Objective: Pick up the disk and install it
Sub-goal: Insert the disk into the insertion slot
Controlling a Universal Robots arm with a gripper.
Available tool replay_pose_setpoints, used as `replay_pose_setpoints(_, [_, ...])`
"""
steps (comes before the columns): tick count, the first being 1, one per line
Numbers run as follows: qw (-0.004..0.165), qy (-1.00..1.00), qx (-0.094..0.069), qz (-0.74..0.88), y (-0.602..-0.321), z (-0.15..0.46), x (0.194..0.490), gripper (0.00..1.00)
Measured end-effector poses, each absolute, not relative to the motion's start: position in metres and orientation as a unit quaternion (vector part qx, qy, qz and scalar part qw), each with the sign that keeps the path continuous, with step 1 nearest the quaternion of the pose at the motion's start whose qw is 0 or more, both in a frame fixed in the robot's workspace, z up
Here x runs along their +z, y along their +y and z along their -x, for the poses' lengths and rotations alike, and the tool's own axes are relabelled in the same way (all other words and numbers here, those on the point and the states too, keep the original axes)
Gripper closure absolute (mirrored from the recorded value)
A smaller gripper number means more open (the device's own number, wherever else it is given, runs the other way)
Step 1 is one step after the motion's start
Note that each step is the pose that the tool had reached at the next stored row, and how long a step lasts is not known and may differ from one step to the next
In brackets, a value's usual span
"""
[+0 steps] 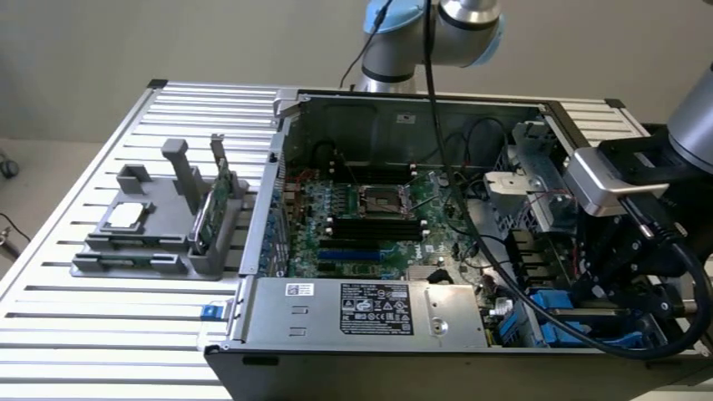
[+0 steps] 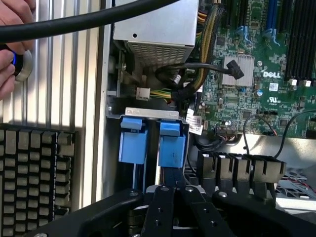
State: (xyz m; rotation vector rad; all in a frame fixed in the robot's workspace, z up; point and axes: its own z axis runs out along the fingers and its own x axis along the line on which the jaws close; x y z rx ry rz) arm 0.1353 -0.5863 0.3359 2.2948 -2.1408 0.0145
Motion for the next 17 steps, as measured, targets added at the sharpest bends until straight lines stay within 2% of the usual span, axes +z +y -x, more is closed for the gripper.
replay_pose_setpoints(13, [0.001, -0.68, 0.01, -0.733, -0.586, -0.138, 0.327, 0.89])
replay_pose_setpoints(17, [0.001, -0.68, 0.009, -0.733, -0.586, -0.138, 0.339, 0.89])
